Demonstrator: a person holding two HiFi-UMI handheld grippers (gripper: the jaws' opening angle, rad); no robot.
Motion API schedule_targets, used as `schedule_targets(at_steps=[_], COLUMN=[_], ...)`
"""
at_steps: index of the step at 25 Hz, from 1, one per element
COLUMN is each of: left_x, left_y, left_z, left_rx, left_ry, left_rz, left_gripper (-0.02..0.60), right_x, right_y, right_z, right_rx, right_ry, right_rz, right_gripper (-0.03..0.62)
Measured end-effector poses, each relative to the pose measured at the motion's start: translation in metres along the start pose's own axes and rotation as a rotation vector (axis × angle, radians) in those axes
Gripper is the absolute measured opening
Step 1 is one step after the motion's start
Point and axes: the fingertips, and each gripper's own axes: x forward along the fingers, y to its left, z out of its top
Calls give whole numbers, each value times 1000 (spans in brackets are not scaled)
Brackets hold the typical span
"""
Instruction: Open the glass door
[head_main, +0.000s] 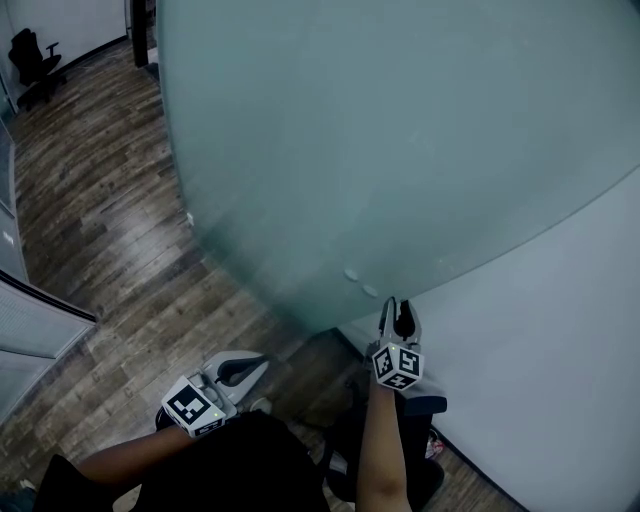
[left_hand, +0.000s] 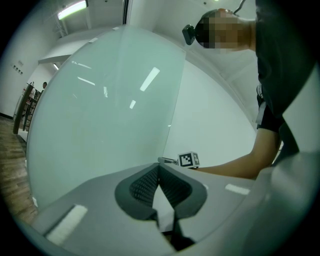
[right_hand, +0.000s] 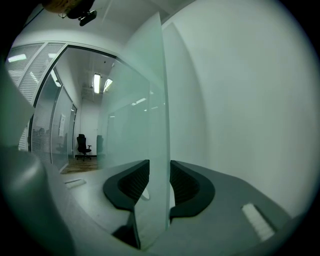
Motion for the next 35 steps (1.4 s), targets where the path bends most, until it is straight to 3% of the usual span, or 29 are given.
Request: schedule_targets(at_steps=[7,9,11,13,19,23,26,35], left_x=[1,0,1,5,8,12,16,15], left_y=[-1,-2,-2,-2,-3,-8,-13,-9], left_z=[-1,0,0,1,-2,-4,1,6], left_rx=[3,1,0,-3,-29,-33,-19,-7], left_ry=[3,2,-1,-2,5,14,5,-22], left_rz=[-37,-49,-63,-77,-111,-144,-171,-138], left_gripper=[-2,-2,-2,-2,-2,-2,-2,-2], right_x=[-29,-43,-55,-65,-95,-112,-123,-141], right_y=[10,15,22,30,58,70,86,128], right_z=[7,14,20,28,27,18,26,45], right_rx=[-46,-76,-90,-89,84,105,71,-94], right_ry=[-27,-47,-67,-86,-96,-84,-90,-85], right_rz=[-26,-29,-27,-17,-1,-15,-4,70], right_gripper=[102,76,10,3,2,0,0,0])
